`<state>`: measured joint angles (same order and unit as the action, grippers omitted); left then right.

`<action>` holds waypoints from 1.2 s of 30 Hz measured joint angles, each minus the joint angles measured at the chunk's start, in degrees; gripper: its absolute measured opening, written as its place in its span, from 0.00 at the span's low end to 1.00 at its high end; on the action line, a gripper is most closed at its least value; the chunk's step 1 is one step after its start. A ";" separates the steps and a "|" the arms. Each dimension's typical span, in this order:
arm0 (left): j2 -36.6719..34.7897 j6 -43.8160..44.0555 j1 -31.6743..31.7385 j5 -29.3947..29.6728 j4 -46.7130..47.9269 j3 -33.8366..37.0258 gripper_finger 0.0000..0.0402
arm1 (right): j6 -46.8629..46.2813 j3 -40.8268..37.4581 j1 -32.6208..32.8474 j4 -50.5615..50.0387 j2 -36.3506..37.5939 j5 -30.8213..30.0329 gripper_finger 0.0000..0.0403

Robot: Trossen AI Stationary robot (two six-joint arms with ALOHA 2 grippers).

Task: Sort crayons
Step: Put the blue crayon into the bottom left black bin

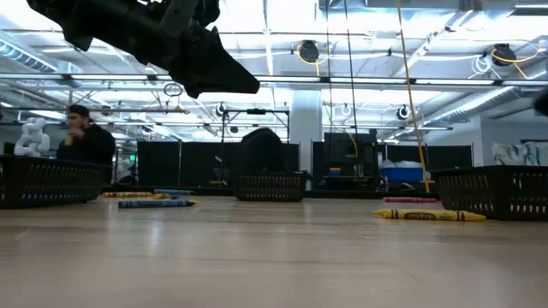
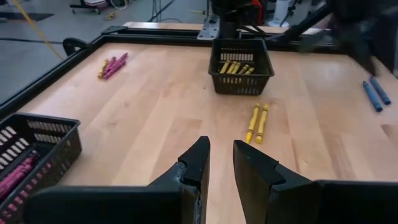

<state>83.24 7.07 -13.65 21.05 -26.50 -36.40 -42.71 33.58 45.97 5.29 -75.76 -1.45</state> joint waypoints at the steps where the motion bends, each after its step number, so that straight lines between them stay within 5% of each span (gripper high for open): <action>1: 0.00 0.02 0.00 0.16 0.00 0.00 0.17 | -0.36 0.02 0.76 1.69 -1.67 0.02 0.20; 13: 0.00 0.01 0.00 0.52 0.00 0.00 0.17 | 10.40 5.83 7.30 1.07 -14.95 -0.42 0.34; 19: 0.00 0.00 0.00 0.51 0.02 0.00 0.17 | 13.29 9.79 9.85 -5.15 -19.37 -7.26 0.36; 36: 0.00 -0.02 0.00 0.51 0.02 0.00 0.17 | 13.25 11.16 10.03 -12.89 -20.51 -15.30 0.33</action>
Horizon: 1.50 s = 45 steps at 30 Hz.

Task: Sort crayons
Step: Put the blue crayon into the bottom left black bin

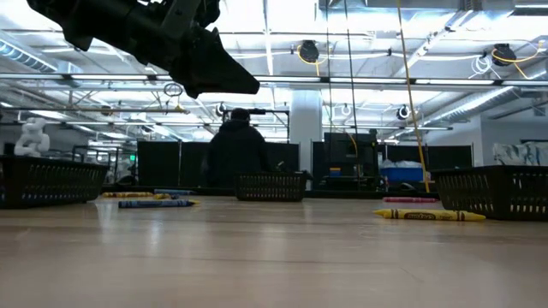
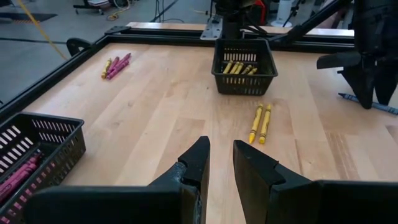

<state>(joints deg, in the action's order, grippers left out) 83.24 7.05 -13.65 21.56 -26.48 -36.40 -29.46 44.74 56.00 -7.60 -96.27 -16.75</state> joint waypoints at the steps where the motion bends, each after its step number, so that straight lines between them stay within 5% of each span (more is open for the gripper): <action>1: 0.00 0.00 0.00 0.00 0.00 0.00 0.17 | 0.38 0.01 -0.09 -0.69 0.00 -0.01 0.31; 10: 0.00 0.00 0.00 0.00 0.00 0.00 0.17 | 2.13 -0.10 -0.17 -3.07 0.01 -0.50 0.03; 16: 0.00 0.02 0.00 0.00 -0.02 0.00 0.17 | 1.80 -0.41 -0.17 -4.89 2.59 -3.27 0.02; 23: 0.47 -1.19 0.00 -0.48 -0.25 0.02 0.17 | -1.16 -9.19 -0.73 -1.90 12.68 -14.81 0.01; 29: 6.26 -8.14 0.77 -2.04 -6.42 0.07 0.17 | 7.98 -21.93 -7.66 22.55 21.14 -23.75 0.00; 35: 16.11 -18.04 2.03 -20.22 -33.07 0.05 0.17 | 24.90 -26.74 -15.76 50.82 21.24 -22.20 0.00; 39: 19.21 -18.93 2.65 -22.05 -41.89 -0.77 0.17 | 34.34 -25.90 -19.06 59.68 20.25 -19.04 0.00; 45: 19.43 -16.96 3.10 -21.94 -42.15 -3.13 0.18 | 42.97 -22.87 -21.84 66.37 18.87 -15.75 0.00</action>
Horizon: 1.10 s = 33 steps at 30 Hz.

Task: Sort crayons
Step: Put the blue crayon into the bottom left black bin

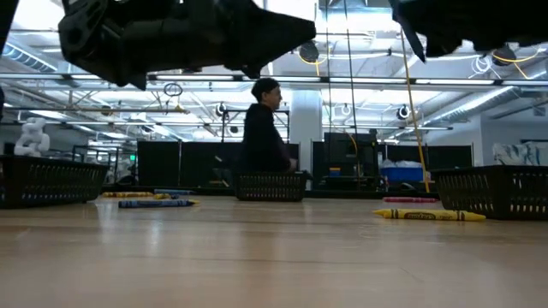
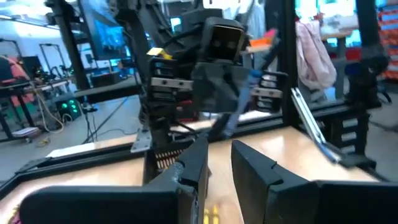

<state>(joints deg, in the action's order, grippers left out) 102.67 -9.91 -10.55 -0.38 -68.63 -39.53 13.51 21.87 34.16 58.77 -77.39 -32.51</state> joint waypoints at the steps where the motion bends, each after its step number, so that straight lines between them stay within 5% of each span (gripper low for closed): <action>1: 0.00 0.22 0.04 0.06 -0.03 -0.37 0.19 | 0.59 0.89 -0.43 0.23 -0.44 0.32 0.00; 15: 0.00 -9.13 -3.98 -1.96 0.69 -4.39 0.57 | 7.10 7.78 -2.59 3.26 -7.49 1.09 0.00; 22: 0.03 -11.61 -6.50 9.07 2.85 -8.09 0.57 | 6.90 7.78 -3.16 4.84 -8.08 1.12 0.00; 33: 0.13 -11.54 -6.46 7.19 13.24 -12.68 0.48 | 7.12 7.78 -3.12 5.26 -8.08 1.26 0.00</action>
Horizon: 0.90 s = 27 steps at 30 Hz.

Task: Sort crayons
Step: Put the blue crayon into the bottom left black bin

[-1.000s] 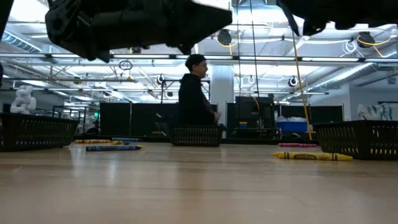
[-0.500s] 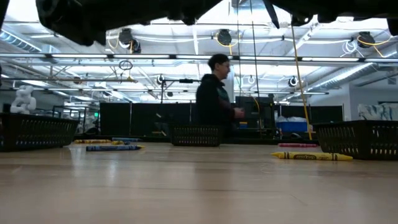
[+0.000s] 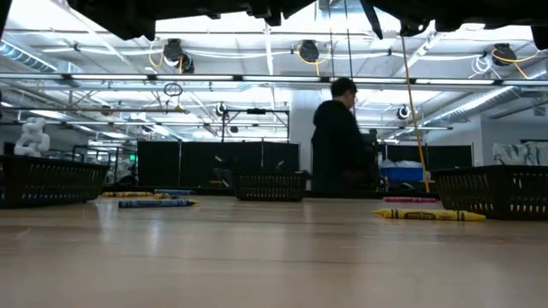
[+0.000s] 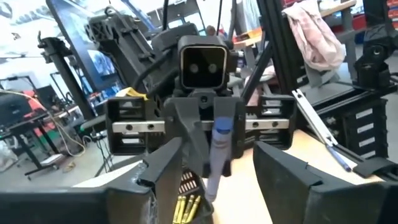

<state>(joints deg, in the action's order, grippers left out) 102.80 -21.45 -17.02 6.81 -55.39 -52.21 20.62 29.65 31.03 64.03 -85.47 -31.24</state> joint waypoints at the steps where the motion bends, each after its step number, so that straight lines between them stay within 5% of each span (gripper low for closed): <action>1: 0.00 0.00 0.00 -0.21 -0.19 0.00 0.47 | 0.00 0.00 0.01 0.00 0.00 0.01 0.00; 13: 0.00 0.22 0.00 -4.29 -1.31 -0.04 0.28 | 0.00 0.00 0.01 -0.02 0.00 0.04 0.00; 27: 0.00 0.31 0.00 -4.69 -1.53 -0.04 0.25 | -0.36 0.00 0.04 0.00 0.00 2.92 0.00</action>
<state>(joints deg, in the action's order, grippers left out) 102.80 -21.15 -17.02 2.12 -56.93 -52.25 20.26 29.65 31.07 64.03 -85.47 -28.32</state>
